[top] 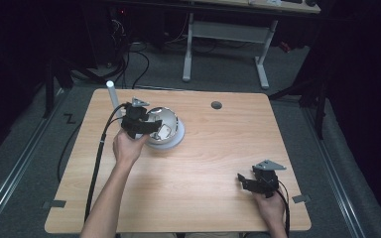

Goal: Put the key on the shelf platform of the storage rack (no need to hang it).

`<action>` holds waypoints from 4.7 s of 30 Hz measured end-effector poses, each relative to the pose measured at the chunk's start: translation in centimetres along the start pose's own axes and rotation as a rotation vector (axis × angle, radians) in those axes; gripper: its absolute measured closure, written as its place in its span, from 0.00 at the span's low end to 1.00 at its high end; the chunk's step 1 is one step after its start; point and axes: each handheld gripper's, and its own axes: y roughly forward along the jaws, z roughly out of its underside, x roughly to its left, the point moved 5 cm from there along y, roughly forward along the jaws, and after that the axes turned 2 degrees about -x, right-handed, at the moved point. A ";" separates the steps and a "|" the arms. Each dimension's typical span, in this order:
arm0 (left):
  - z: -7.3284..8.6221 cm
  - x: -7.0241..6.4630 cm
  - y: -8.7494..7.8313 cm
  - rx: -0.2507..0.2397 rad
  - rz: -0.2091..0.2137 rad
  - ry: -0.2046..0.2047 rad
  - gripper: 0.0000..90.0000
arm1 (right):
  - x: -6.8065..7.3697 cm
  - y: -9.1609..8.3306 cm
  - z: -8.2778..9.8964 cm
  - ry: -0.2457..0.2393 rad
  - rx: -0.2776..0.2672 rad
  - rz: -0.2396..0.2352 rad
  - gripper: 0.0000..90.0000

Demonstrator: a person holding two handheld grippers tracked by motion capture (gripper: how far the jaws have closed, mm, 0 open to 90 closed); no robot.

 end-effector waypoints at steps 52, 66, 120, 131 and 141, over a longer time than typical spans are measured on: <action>4.7 1.0 -7.2 -0.097 -0.011 -0.052 0.46 | 0.0 0.0 0.0 0.000 0.000 0.001 0.33; 5.4 1.3 -8.4 -0.118 -0.012 -0.069 0.46 | 0.0 0.0 0.0 0.000 0.001 0.001 0.33; 9.9 1.1 -9.6 -0.114 -0.020 -0.103 0.46 | 0.0 0.0 0.0 -0.001 0.000 0.002 0.33; 11.2 1.2 -8.9 -0.098 -0.018 -0.125 0.46 | 0.0 0.0 0.0 -0.001 0.000 0.002 0.33; 12.3 1.0 -8.0 -0.074 -0.016 -0.133 0.46 | 0.0 0.0 0.0 -0.001 0.000 0.003 0.33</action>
